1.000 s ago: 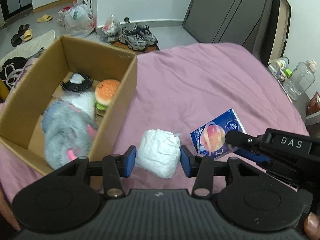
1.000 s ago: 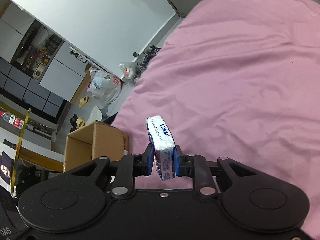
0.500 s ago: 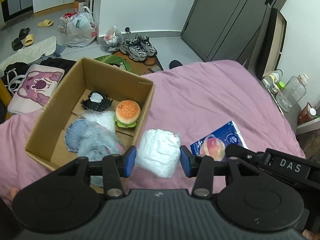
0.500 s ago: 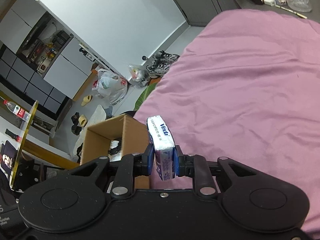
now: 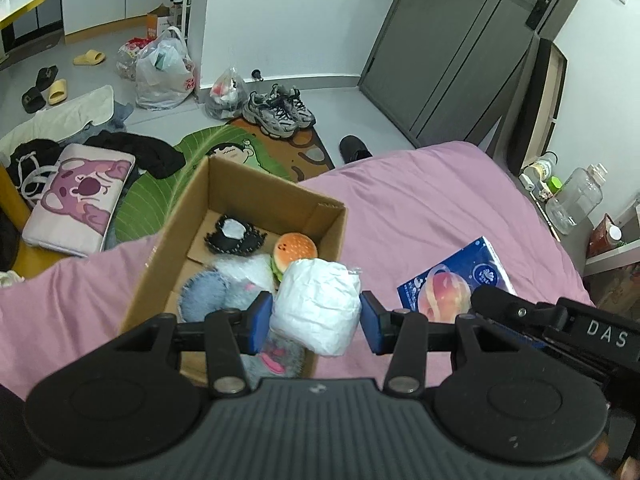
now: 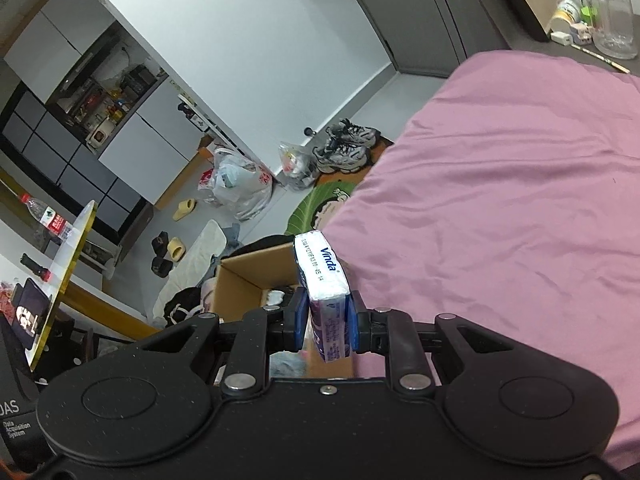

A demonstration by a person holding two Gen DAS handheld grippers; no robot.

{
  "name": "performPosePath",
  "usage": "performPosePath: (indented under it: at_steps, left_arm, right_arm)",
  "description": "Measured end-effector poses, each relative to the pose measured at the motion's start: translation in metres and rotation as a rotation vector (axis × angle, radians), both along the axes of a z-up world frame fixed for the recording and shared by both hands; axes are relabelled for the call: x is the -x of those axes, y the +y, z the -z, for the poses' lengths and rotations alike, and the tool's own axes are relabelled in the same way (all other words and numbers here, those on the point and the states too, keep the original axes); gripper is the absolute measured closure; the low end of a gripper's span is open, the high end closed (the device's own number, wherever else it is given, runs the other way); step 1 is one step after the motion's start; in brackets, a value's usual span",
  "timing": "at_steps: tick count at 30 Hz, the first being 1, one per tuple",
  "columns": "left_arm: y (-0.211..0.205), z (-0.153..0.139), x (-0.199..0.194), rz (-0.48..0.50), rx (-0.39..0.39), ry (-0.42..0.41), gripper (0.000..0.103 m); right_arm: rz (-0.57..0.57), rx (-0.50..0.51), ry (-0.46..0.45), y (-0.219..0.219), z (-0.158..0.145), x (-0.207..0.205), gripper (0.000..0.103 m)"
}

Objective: Organize soft objects
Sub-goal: 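Carry the cotton pack with the left tool while the right tool carries the tissue pack over the box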

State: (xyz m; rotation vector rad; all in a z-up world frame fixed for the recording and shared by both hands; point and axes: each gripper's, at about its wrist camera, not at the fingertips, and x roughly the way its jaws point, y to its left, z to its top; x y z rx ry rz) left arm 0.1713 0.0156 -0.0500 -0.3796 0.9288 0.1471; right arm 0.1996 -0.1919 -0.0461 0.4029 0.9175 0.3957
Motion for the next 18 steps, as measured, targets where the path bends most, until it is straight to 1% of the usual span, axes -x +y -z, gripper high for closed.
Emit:
performPosePath:
  at_steps: [7, 18]
  left_arm:
    - [0.026, -0.007, 0.004, 0.009, -0.001, -0.007, 0.057]
    - [0.064, -0.006, 0.005, 0.003, 0.008, 0.016, 0.057]
  right_arm:
    - [-0.011, -0.001, -0.024, 0.022, -0.01, 0.003, 0.082]
    - [-0.025, -0.009, -0.013, 0.046, -0.013, 0.005, 0.082]
